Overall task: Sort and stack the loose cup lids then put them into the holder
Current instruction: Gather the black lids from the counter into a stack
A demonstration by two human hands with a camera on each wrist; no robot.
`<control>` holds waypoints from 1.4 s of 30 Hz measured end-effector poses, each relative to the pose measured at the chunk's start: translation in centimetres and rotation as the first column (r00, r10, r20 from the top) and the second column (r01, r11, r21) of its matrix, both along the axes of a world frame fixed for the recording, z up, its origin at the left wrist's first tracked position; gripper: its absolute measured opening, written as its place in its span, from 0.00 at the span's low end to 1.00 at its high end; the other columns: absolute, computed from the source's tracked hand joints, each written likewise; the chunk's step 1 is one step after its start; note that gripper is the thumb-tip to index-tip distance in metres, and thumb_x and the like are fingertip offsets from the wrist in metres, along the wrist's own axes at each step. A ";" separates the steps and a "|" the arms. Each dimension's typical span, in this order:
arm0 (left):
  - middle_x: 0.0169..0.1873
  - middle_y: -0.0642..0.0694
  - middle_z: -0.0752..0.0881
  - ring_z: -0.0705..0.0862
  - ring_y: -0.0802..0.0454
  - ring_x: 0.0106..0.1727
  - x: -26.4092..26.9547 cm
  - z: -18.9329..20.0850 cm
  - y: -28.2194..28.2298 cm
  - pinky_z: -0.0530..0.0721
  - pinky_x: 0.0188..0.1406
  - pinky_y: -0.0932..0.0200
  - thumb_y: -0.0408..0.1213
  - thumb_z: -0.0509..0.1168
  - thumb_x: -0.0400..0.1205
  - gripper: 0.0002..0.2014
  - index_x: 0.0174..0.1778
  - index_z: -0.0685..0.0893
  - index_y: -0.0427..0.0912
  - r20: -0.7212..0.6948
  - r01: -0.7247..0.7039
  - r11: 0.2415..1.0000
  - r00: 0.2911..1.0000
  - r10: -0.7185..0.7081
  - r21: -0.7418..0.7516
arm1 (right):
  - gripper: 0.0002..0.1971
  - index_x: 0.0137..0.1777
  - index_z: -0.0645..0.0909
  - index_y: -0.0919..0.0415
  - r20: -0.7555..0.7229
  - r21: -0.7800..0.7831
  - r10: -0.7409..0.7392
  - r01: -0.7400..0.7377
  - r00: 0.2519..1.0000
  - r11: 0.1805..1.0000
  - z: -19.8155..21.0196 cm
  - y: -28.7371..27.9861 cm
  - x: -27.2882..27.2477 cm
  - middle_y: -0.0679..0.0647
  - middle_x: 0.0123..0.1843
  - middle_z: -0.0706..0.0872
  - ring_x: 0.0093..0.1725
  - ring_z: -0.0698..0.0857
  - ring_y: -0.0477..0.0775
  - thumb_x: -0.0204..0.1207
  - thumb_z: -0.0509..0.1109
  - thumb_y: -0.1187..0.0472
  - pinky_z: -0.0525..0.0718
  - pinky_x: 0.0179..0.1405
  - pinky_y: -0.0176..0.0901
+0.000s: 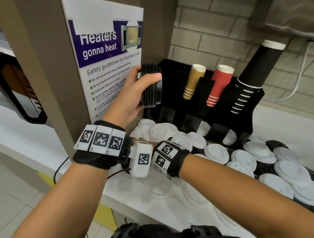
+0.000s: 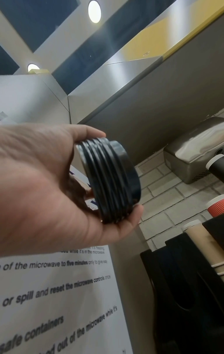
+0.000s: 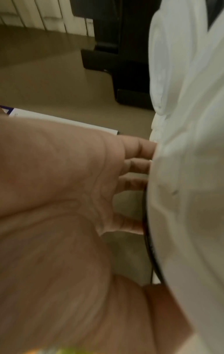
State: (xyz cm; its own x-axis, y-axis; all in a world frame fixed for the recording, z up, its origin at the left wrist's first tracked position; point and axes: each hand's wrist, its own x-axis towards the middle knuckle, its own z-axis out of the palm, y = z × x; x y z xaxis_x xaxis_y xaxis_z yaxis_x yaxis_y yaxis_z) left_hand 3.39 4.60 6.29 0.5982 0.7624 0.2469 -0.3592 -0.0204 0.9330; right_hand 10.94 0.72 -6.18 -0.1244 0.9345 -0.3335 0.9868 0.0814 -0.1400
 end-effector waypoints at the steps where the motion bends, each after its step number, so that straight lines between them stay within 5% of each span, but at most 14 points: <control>1: 0.40 0.58 0.88 0.88 0.58 0.43 0.0 0.1 0.0 0.86 0.40 0.51 0.53 0.74 0.61 0.25 0.54 0.80 0.57 -0.002 -0.003 1.000 1.000 0.003 -0.002 | 0.26 0.79 0.63 0.62 0.009 0.009 -0.007 0.007 1.000 1.000 0.1 0.1 0.3 0.65 0.77 0.67 0.75 0.70 0.65 0.83 0.65 0.60 0.68 0.75 0.57; 4: 0.41 0.58 0.88 0.87 0.56 0.46 0.2 0.1 0.0 0.86 0.42 0.50 0.53 0.74 0.61 0.27 0.56 0.79 0.56 0.001 -0.014 1.000 1.000 0.014 -0.003 | 0.29 0.75 0.63 0.51 -0.047 0.069 0.020 -0.016 0.999 0.997 1.5 -0.2 1.7 0.61 0.68 0.71 0.64 0.76 0.64 0.77 0.70 0.50 0.76 0.65 0.57; 8: 0.36 0.60 0.87 0.87 0.60 0.41 1.1 -0.3 -0.2 0.85 0.37 0.56 0.44 0.72 0.69 0.19 0.55 0.77 0.52 0.057 -0.006 0.999 0.998 0.008 -0.032 | 0.34 0.72 0.66 0.53 -0.480 0.172 -0.149 0.259 0.865 0.951 4.6 -0.7 5.5 0.57 0.62 0.75 0.62 0.78 0.57 0.68 0.78 0.52 0.79 0.60 0.47; 11: 0.41 0.56 0.86 0.87 0.58 0.43 1.6 -1.4 -0.4 0.87 0.39 0.53 0.43 0.72 0.70 0.22 0.58 0.75 0.49 0.059 0.013 0.997 0.998 -0.008 -0.071 | 0.28 0.70 0.67 0.54 -0.709 0.145 -0.245 0.476 0.661 0.867 6.5 -1.7 8.4 0.58 0.60 0.80 0.59 0.83 0.58 0.72 0.75 0.59 0.85 0.60 0.53; 14: 0.52 0.46 0.84 0.86 0.50 0.53 2.1 -3.4 -0.9 0.88 0.48 0.47 0.51 0.75 0.61 0.35 0.65 0.76 0.47 0.009 -0.012 0.992 1.000 0.014 -0.128 | 0.18 0.64 0.71 0.47 -0.893 0.004 -0.271 0.610 0.358 0.793 7.7 -3.5 10.4 0.58 0.55 0.81 0.61 0.85 0.63 0.77 0.69 0.60 0.86 0.58 0.60; 18: 0.51 0.49 0.87 0.86 0.50 0.54 2.7 -6.0 -1.6 0.84 0.36 0.56 0.58 0.74 0.60 0.34 0.63 0.80 0.54 -0.108 0.041 0.987 0.993 -0.058 -0.155 | 0.25 0.68 0.74 0.39 -0.967 0.021 -0.118 0.530 0.226 0.848 8.8 -6.3 11.9 0.57 0.59 0.83 0.57 0.87 0.55 0.72 0.66 0.62 0.87 0.58 0.58; 21: 0.56 0.47 0.88 0.86 0.47 0.59 3.3 -6.8 -1.9 0.87 0.42 0.51 0.58 0.75 0.62 0.31 0.63 0.81 0.59 -0.126 0.102 0.976 0.984 -0.128 -0.190 | 0.31 0.71 0.73 0.43 -0.963 0.080 -0.041 0.428 0.267 0.900 9.0 -7.7 12.1 0.60 0.67 0.78 0.61 0.85 0.58 0.70 0.67 0.69 0.87 0.57 0.57; 24: 0.62 0.42 0.86 0.85 0.41 0.64 3.8 -6.9 -2.4 0.87 0.57 0.36 0.56 0.76 0.63 0.32 0.66 0.81 0.57 -0.101 0.131 0.967 0.983 -0.155 -0.217 | 0.32 0.71 0.72 0.45 -0.931 0.137 -0.018 0.397 0.363 0.908 9.1 -8.3 11.7 0.60 0.68 0.77 0.64 0.82 0.56 0.69 0.69 0.71 0.85 0.53 0.46; 34: 0.62 0.39 0.85 0.87 0.42 0.58 4.5 -6.8 -3.4 0.87 0.42 0.49 0.55 0.75 0.65 0.32 0.66 0.79 0.54 0.020 0.118 0.951 0.993 -0.118 -0.285 | 0.32 0.69 0.70 0.45 -0.926 0.184 0.007 0.436 0.377 0.881 9.1 -8.4 10.8 0.58 0.67 0.76 0.66 0.81 0.60 0.71 0.74 0.74 0.86 0.59 0.53; 39: 0.53 0.44 0.85 0.87 0.47 0.52 3.9 -6.5 -2.6 0.86 0.35 0.51 0.50 0.76 0.65 0.27 0.60 0.80 0.52 0.034 0.054 0.961 0.998 -0.047 -0.272 | 0.20 0.67 0.74 0.42 -0.954 0.106 -0.065 0.533 0.292 0.840 8.9 -7.1 11.2 0.53 0.66 0.79 0.63 0.83 0.50 0.78 0.71 0.60 0.86 0.58 0.45; 40: 0.51 0.44 0.84 0.86 0.47 0.51 3.7 -6.4 -2.3 0.86 0.35 0.51 0.48 0.74 0.67 0.26 0.62 0.79 0.49 0.047 0.036 0.962 0.999 -0.024 -0.271 | 0.15 0.66 0.77 0.47 -0.919 0.117 -0.138 0.589 0.370 0.800 8.7 -6.4 11.4 0.49 0.63 0.81 0.62 0.82 0.48 0.81 0.67 0.59 0.84 0.56 0.39; 42: 0.51 0.42 0.83 0.84 0.45 0.51 3.3 -6.0 -1.7 0.85 0.41 0.49 0.46 0.71 0.71 0.27 0.66 0.77 0.43 0.072 0.021 0.962 0.997 -0.002 -0.274 | 0.14 0.66 0.81 0.57 -0.624 0.174 -0.331 0.539 0.708 0.824 7.8 -4.9 11.7 0.51 0.61 0.81 0.64 0.78 0.52 0.84 0.61 0.62 0.80 0.58 0.40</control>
